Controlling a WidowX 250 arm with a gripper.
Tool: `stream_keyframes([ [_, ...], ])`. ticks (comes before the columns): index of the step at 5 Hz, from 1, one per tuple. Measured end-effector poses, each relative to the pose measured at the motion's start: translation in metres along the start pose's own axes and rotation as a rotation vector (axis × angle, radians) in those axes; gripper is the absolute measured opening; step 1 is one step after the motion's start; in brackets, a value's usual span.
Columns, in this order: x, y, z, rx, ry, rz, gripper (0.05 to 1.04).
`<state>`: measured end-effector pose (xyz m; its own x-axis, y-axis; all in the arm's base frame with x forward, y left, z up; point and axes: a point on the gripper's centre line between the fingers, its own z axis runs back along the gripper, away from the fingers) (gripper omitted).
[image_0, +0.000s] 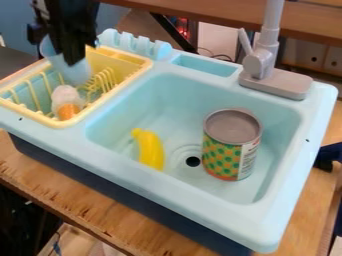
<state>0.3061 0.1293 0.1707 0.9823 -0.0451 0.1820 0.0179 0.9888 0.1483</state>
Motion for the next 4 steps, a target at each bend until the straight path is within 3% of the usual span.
stream_keyframes([
  [1,0.011,-0.006,0.022,0.012,-0.020,-0.015,0.095],
  [2,0.021,-0.021,0.040,-0.002,0.009,-0.038,0.095],
  [4,0.023,-0.046,0.028,-0.139,0.077,-0.018,0.095],
])
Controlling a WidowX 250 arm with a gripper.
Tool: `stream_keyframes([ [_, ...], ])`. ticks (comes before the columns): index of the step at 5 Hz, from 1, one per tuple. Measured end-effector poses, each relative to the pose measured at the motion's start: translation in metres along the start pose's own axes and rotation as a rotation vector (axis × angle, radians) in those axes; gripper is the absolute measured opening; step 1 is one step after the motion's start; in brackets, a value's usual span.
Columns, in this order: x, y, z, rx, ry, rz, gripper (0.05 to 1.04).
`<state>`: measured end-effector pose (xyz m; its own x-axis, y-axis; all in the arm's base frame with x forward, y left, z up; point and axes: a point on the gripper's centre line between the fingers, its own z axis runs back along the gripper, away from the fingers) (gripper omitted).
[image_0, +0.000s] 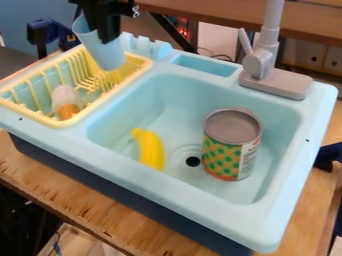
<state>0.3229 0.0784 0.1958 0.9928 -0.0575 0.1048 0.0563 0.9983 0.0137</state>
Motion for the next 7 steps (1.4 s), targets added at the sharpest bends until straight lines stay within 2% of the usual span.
stream_keyframes([
  [2,0.006,-0.012,-0.018,-0.028,0.023,-0.031,0.095],
  [3,0.008,-0.014,-0.036,-0.058,0.063,-0.028,0.095],
  [5,0.015,-0.013,-0.046,-0.076,0.081,-0.027,0.129],
  [6,0.019,-0.012,-0.052,-0.102,0.098,0.004,0.335],
  [7,0.026,-0.004,-0.045,-0.143,0.085,0.074,0.622],
])
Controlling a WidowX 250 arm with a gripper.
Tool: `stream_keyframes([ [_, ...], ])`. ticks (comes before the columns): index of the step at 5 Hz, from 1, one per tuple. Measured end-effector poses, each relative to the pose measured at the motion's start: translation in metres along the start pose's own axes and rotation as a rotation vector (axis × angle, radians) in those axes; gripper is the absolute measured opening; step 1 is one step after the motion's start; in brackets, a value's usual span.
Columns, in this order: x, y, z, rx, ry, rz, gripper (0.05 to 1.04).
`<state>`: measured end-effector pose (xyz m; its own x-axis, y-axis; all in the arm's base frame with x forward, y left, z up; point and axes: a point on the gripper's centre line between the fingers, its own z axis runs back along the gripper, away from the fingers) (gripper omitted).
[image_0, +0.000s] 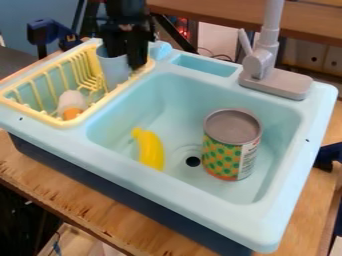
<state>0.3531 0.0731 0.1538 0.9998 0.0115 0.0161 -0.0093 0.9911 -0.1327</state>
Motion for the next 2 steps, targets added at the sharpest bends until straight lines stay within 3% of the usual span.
stream_keyframes([
  [1,0.0063,0.0004,0.0152,-0.018,-0.025,0.057,0.896],
  [2,0.0046,0.0046,0.0242,0.022,-0.011,0.102,1.007],
])
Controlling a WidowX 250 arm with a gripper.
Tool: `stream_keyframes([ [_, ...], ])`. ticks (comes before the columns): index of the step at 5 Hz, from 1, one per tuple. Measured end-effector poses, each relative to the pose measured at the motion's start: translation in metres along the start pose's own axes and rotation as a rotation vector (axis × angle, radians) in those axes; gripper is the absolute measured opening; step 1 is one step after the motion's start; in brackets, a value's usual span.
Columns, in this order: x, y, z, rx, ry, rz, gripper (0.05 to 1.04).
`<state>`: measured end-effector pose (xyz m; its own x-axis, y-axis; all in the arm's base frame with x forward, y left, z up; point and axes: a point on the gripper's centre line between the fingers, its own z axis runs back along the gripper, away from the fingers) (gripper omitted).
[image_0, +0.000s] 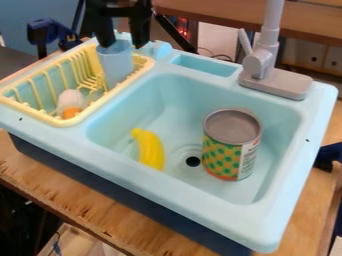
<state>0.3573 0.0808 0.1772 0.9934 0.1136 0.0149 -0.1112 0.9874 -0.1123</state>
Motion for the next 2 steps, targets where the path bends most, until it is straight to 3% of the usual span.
stream_keyframes([
  [1,-0.009,-0.007,0.007,0.051,0.054,0.005,1.003],
  [2,-0.033,-0.043,0.019,0.167,0.112,-0.072,1.002],
])
